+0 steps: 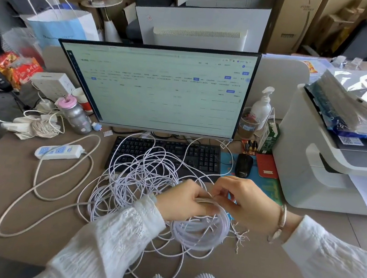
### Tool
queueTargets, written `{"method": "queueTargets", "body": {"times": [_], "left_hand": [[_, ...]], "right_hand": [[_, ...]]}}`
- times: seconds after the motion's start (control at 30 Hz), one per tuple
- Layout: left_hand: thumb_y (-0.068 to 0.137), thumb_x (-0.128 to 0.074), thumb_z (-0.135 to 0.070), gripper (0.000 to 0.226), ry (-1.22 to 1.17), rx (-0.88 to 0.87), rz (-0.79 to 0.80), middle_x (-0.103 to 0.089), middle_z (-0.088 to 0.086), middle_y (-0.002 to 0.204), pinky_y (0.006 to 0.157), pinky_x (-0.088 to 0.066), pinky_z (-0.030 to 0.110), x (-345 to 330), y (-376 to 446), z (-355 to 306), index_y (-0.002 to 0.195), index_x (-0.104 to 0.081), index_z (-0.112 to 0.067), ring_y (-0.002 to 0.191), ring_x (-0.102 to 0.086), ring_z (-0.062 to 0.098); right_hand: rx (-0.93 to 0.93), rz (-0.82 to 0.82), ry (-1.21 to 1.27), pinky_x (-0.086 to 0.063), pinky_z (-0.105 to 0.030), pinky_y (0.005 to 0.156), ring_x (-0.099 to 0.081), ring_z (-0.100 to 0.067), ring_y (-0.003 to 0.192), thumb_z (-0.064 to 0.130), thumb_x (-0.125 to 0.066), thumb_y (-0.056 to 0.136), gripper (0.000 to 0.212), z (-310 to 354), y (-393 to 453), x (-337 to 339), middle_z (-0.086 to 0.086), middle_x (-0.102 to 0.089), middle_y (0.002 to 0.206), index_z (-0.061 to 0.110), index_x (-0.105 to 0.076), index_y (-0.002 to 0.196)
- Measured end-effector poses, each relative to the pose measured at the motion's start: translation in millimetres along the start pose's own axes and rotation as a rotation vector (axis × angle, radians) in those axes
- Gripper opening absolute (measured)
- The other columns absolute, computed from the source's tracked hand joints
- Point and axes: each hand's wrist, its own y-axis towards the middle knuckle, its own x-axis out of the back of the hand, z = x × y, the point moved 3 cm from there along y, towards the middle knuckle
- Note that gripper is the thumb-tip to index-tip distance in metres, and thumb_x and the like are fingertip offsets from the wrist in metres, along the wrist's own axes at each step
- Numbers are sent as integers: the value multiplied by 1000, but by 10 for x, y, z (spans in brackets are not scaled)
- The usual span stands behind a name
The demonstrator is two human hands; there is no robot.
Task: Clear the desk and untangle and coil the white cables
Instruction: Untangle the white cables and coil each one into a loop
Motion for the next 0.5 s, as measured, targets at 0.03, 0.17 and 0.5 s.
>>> {"method": "queueTargets", "body": {"times": [0.03, 0.17, 0.5], "left_hand": [[83, -67, -33, 15, 202, -54, -84, -67, 3, 66, 60, -45, 28, -6, 15, -25, 78, -69, -18, 61, -58, 12], [81, -68, -28, 16, 1126, -174, -363, -68, 6, 70, 56, -47, 29, -115, 5, -100, 92, -67, -16, 66, -66, 25], [49, -84, -7, 35, 1099, -355, -586, -53, -4, 42, 36, -30, 18, -74, -5, 4, 79, -68, -15, 33, -51, 16]], "right_hand": [[-49, -15, -17, -37, -5, 61, -51, 4, 66, 7, -61, 82, 7, -26, 11, -21, 20, -49, 70, 12, -65, 83], [-366, -20, 44, -37, -7, 58, -48, 3, 55, 7, -63, 83, 12, -118, 93, -81, 16, -55, 64, 17, -65, 78], [-764, -178, 978, -45, -21, 51, -53, -16, 55, -7, -58, 85, 16, -160, 96, -247, -11, -64, 64, 1, -65, 74]]}}
